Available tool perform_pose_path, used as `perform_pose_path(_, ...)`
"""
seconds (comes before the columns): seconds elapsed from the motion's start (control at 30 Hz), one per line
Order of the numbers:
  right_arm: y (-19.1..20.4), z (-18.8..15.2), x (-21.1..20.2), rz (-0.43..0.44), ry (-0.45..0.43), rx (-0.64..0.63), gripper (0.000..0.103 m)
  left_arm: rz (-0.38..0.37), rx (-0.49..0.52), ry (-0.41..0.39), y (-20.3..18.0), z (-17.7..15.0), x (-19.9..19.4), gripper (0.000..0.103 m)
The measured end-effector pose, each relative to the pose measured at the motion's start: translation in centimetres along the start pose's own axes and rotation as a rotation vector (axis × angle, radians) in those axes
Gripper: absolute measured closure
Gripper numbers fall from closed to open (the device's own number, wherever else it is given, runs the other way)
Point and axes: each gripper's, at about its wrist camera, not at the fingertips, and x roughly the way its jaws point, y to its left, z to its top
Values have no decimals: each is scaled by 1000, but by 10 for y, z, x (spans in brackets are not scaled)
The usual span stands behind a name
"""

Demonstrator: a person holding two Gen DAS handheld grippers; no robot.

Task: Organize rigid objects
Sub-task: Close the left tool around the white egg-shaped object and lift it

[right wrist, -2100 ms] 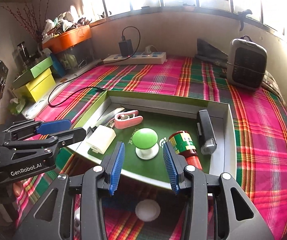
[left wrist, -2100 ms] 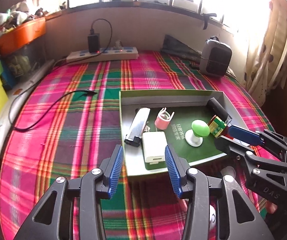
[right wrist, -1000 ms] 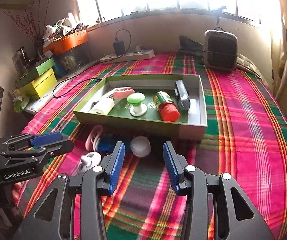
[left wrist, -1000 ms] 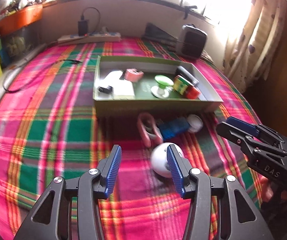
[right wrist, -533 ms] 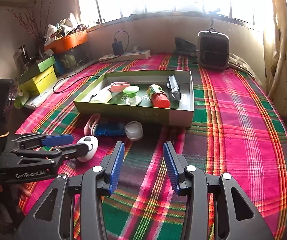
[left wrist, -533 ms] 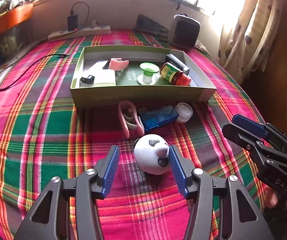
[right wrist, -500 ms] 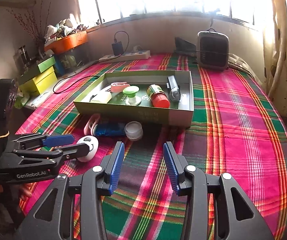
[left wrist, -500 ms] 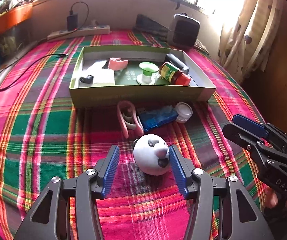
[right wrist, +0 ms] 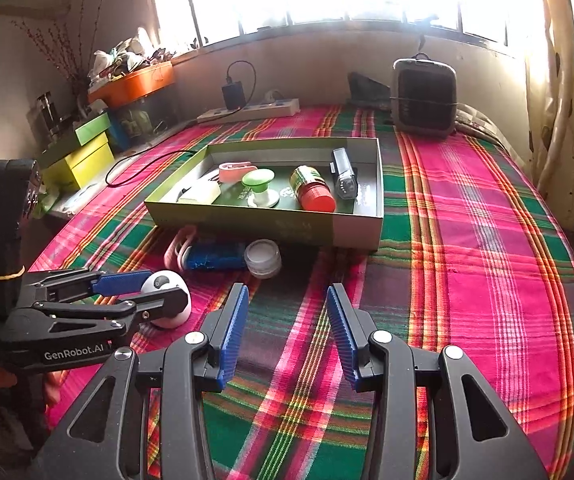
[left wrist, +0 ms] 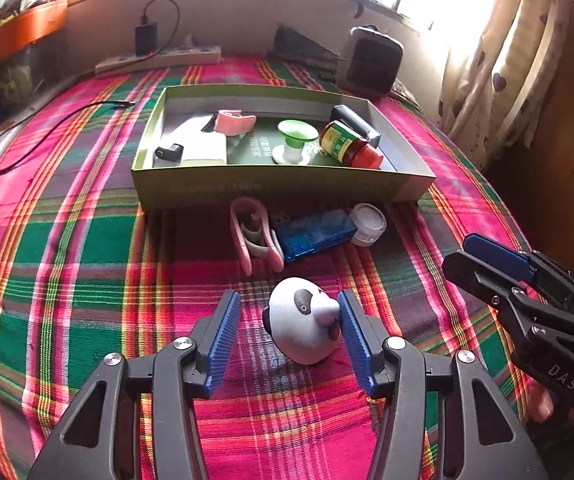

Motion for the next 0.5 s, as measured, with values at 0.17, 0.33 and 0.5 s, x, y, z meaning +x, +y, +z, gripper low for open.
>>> perform_pose_path(0.17,1,0,3,-10,10,-5,61,21,8,-13,4,-1,-4,61)
perform_pose_path(0.33,5,2,7,-23,21,-8,61,28,3,-22,13,-1,-8,68)
perform_pose_path(0.5,12,4,11,-25,32,-14,61,36,-21,-32,28,-2,-12,68)
